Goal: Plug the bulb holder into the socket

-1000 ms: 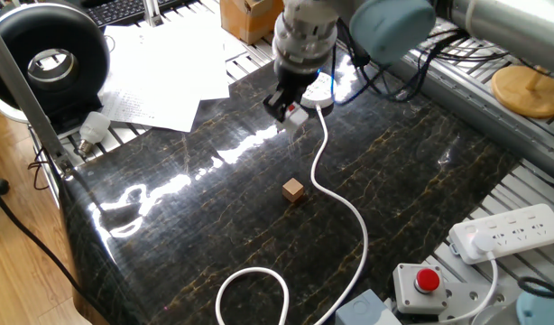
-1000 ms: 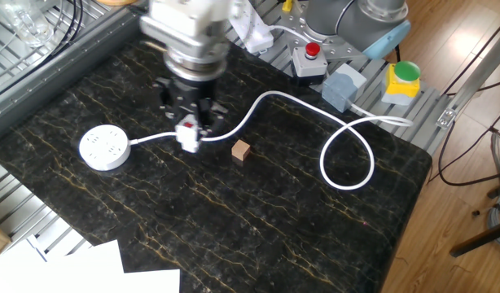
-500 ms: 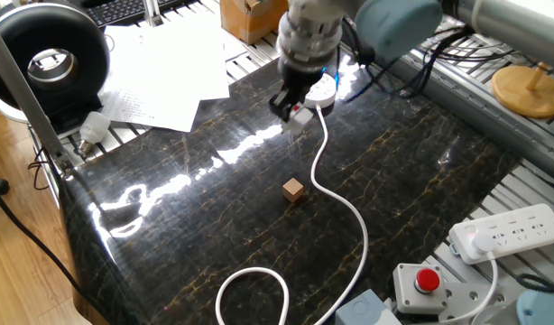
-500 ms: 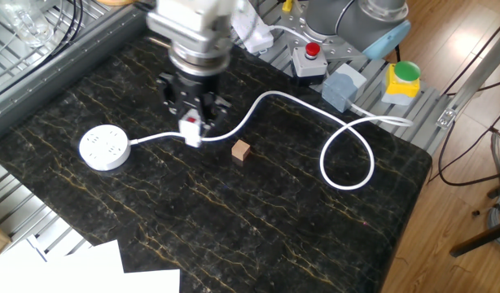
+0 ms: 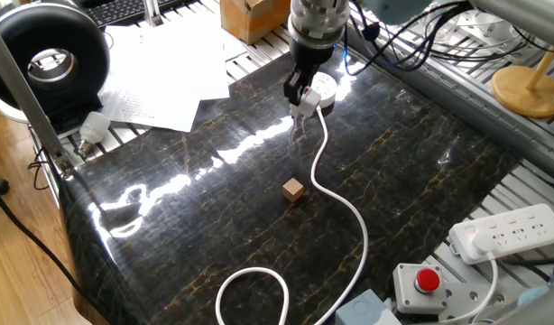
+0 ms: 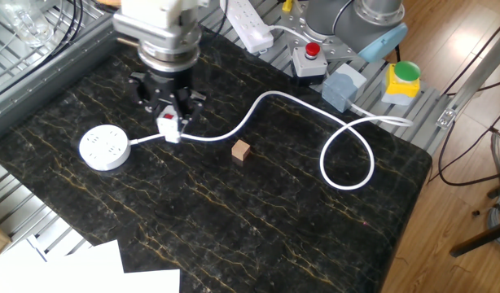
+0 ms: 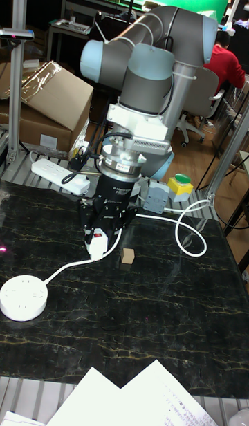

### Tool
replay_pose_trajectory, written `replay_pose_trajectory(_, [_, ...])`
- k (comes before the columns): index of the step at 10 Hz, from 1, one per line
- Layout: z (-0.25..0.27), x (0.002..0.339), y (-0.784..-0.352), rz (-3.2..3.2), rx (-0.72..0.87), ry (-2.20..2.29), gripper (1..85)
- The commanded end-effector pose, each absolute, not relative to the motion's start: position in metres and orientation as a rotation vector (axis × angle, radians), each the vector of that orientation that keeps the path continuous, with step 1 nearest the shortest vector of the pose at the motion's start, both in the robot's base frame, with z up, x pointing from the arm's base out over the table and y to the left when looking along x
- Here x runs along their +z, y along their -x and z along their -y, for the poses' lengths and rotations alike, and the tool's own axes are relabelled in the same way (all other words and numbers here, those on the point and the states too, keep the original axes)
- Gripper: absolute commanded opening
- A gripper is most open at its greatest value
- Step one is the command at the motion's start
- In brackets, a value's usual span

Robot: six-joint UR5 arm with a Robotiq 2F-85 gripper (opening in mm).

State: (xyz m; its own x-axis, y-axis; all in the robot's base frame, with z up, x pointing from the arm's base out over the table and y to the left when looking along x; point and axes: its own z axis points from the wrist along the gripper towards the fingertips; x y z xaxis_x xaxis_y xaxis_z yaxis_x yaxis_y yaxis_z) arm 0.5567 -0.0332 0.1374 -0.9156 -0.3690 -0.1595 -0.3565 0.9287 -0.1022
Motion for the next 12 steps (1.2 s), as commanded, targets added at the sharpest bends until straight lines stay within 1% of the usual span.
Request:
replay_pose_trajectory(1, [0.043, 0.137, -0.566, -2.915, -0.117, 0.484, 1.0])
replay_pose_trajectory(2, [0.045, 0.137, -0.565, -2.928, -0.122, 0.396, 1.0])
replay_pose_trajectory(3, [0.034, 0.136, -0.563, -2.949, -0.041, 0.218, 1.0])
replay_pose_trajectory(5, [0.036, 0.137, -0.569, -2.932, -0.043, 0.082, 1.0])
replay_pose_trajectory(12, [0.046, 0.139, -0.577, -2.9, -0.102, 0.115, 1.0])
